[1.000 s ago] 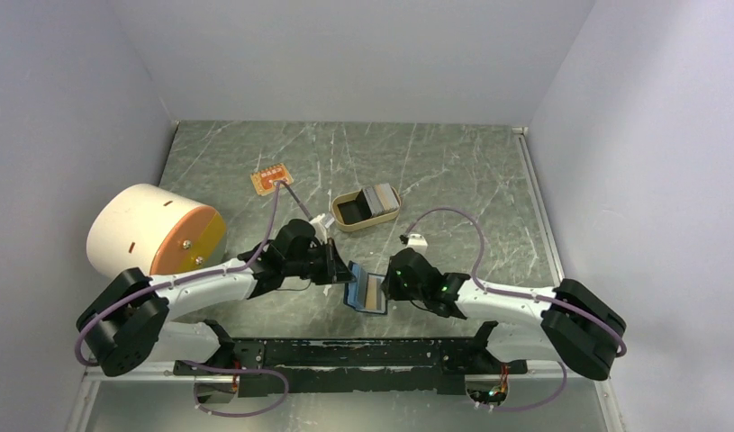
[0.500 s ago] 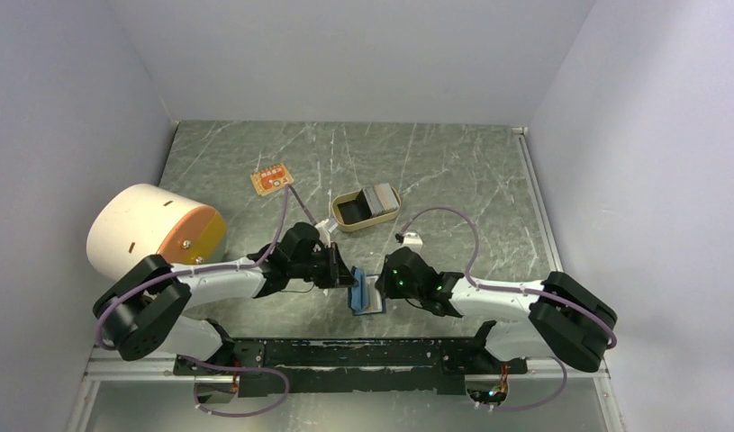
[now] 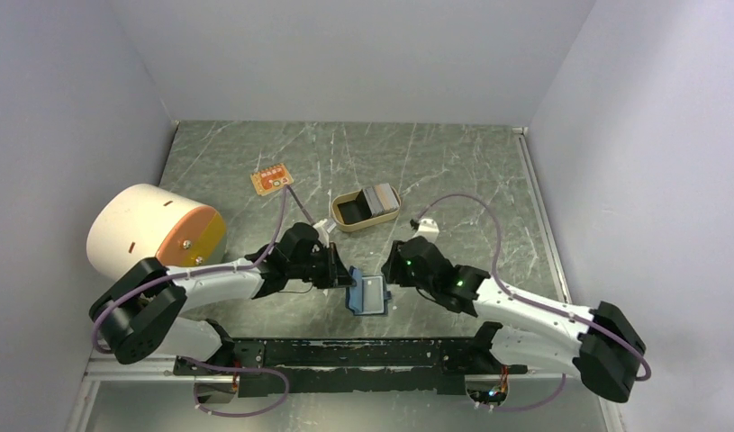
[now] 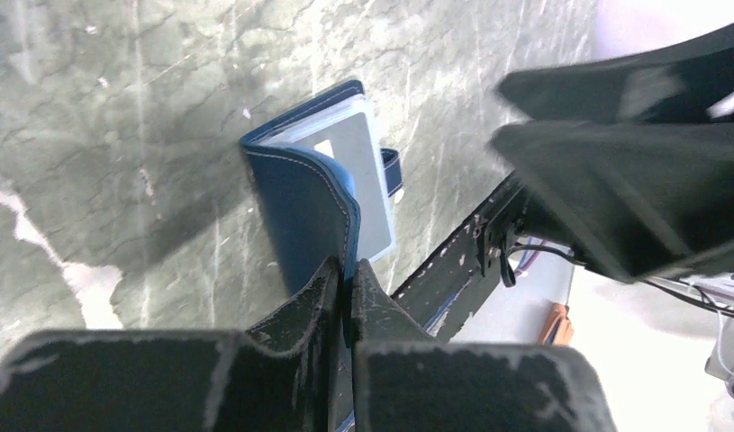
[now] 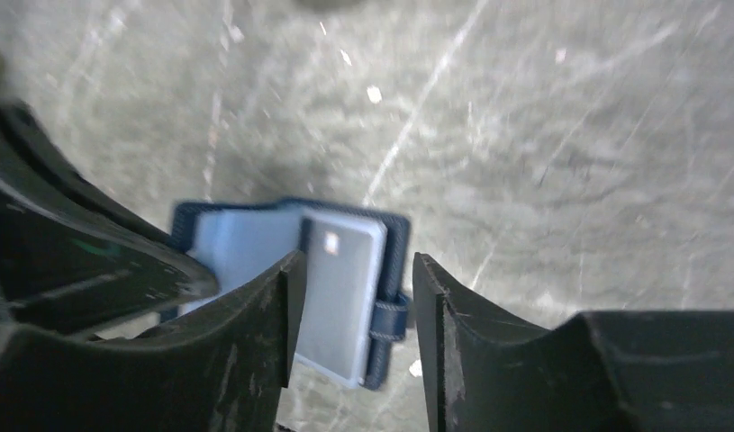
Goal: Put the credit cards into the card holder
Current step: Turn over the card slot in the card holder, then pick up the credit card from the storage box.
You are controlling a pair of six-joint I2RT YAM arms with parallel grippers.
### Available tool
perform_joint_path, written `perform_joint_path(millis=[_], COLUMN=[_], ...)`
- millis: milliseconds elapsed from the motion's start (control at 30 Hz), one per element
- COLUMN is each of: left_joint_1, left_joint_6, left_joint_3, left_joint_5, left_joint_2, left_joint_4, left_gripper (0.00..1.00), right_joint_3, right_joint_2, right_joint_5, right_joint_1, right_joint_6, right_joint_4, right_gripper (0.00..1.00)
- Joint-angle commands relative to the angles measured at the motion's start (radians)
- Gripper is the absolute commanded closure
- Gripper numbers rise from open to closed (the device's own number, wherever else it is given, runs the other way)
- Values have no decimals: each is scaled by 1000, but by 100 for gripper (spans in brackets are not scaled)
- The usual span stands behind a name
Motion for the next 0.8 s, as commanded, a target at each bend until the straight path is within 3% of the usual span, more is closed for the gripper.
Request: perform_joint_path(millis=[0, 400, 767], left_joint_1=[2, 16, 29], left_joint_6=[39, 63, 62], left_joint_3=[-4, -26, -61], left_joint_5=[-71, -94, -75], left_joint_2=[-53, -86, -117], left_joint_4=[-115, -154, -138], left_gripper=[91, 84, 83], right_joint_3=[96, 482, 813], right_joint_2=[-60, 419, 791], right_joint_5=[81, 101, 226], right_joint_1=[-40, -159, -195], right_joint_6=[-120, -446, -607], right_joint_4=[-55, 46, -27], right_gripper=[46, 24, 16])
